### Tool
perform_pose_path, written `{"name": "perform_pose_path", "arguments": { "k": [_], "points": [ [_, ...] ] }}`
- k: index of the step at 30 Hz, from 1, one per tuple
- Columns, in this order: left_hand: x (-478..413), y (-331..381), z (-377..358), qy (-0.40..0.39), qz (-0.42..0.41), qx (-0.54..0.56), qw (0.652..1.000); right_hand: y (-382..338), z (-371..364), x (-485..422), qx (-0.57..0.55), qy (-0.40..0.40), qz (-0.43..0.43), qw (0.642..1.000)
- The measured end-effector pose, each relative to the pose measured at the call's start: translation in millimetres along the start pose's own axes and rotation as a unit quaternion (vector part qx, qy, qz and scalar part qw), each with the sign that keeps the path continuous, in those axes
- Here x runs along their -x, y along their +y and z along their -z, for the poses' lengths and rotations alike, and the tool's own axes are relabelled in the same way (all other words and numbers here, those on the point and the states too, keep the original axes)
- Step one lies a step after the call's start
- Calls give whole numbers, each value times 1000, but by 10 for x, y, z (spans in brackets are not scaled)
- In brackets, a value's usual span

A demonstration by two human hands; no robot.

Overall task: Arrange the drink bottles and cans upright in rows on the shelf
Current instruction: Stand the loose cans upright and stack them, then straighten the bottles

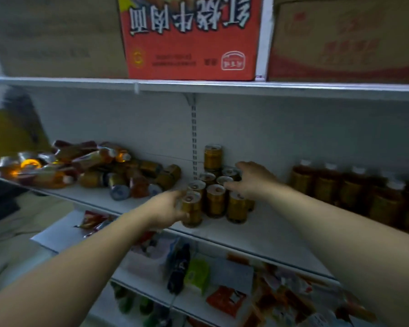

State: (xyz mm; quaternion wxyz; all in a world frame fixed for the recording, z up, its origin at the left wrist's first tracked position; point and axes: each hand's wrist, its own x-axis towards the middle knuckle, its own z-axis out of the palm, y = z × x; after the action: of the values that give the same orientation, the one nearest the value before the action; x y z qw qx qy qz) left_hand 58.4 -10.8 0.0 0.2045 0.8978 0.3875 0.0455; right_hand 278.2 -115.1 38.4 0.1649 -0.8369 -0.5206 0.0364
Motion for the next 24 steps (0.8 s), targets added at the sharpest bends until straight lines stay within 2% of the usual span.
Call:
{"name": "perform_pose_path", "arguments": {
  "k": [9, 16, 19, 24],
  "points": [
    [-117, -1022, 356, -6, 40, 11, 999, -833, -613, -632, -16, -82, 11, 996],
    [-625, -1413, 472, 7, 83, 10, 996, -1119, -977, -1358, -24, -107, 41, 993],
    [-879, -1514, 528, 5, 95, -23, 995, -1241, -1187, -1713, -28, -124, 53, 991],
    [-1275, -1781, 625, -12, 120, -28, 992, -1461, -1601, -2117, -64, -153, 0, 986]
  ]
}}
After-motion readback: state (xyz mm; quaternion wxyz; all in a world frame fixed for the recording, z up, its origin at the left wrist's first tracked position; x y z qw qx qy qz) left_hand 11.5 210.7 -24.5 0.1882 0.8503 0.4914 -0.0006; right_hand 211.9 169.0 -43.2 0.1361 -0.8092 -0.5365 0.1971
